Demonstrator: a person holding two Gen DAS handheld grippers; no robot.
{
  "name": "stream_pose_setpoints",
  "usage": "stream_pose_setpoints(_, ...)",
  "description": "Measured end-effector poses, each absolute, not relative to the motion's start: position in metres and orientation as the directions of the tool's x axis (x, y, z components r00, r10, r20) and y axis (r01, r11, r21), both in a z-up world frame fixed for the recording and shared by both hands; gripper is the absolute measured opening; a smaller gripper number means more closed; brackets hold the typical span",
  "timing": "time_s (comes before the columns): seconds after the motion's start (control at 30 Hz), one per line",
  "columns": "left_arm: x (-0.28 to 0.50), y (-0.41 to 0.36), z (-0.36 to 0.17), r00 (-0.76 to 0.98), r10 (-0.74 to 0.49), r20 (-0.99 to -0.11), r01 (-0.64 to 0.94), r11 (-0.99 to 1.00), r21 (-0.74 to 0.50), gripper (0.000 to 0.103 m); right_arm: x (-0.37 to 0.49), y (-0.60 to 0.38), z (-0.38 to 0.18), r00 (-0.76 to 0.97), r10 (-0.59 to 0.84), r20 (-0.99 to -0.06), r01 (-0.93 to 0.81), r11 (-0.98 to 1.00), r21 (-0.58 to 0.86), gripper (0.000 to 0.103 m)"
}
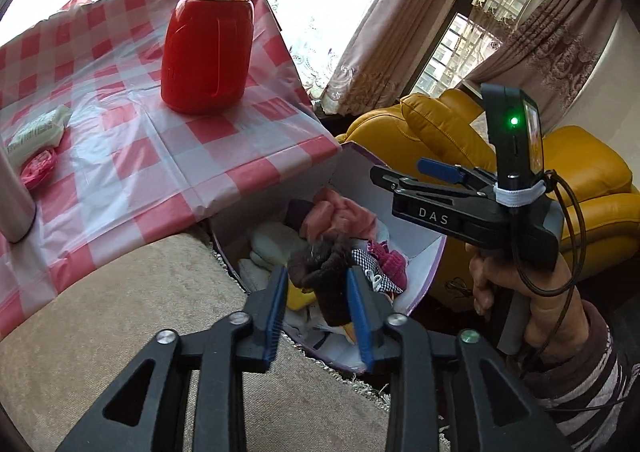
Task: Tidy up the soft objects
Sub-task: 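Drop pink towel in white box with right tool while left drops brown knit item, then move right tool to pink coin purse while left tool moves to cotton-pad pack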
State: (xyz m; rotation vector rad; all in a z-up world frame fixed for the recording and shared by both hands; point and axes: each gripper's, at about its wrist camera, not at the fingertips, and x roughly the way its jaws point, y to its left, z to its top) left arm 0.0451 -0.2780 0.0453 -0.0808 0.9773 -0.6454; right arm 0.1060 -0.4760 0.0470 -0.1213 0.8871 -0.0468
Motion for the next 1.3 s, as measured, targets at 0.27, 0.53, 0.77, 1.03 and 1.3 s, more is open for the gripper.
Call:
stream_pose_setpoints(0.27,0.050,-0.266,0.044,0.404,-0.533,-0.744,0.421,0.830,-0.366,0.051,0.107,-0.474,0.046,0.627,-0.087,-0.774,-0.014,0.992,-0.124,0.074)
stream_pose_setpoints(0.53,0.052,-0.252,0.044,0.462,-0.459,-0.759,0.376,0.876,-0.301,0.051,0.108,-0.471,0.046,0.625,-0.077,-0.777,-0.027,0.992,-0.120,0.076)
stream_pose_setpoints(0.77,0.059,-0.218,0.043,0.507,-0.378,-0.775,0.270,0.923,-0.275,0.051,0.108,-0.460,0.044,0.621,-0.056,-0.782,-0.059,0.991,-0.117,0.076)
stream_pose_setpoints(1.03,0.065,-0.176,0.040,0.544,-0.307,-0.781,0.153,0.951,-0.267,0.051,0.108,-0.443,0.039,0.609,-0.025,-0.793,-0.105,0.988,-0.113,0.077)
stream_pose_setpoints(1.3,0.066,-0.137,0.037,0.562,-0.263,-0.784,0.061,0.959,-0.278,0.051,0.112,-0.420,0.033,0.594,0.004,-0.804,-0.155,0.982,-0.110,0.078)
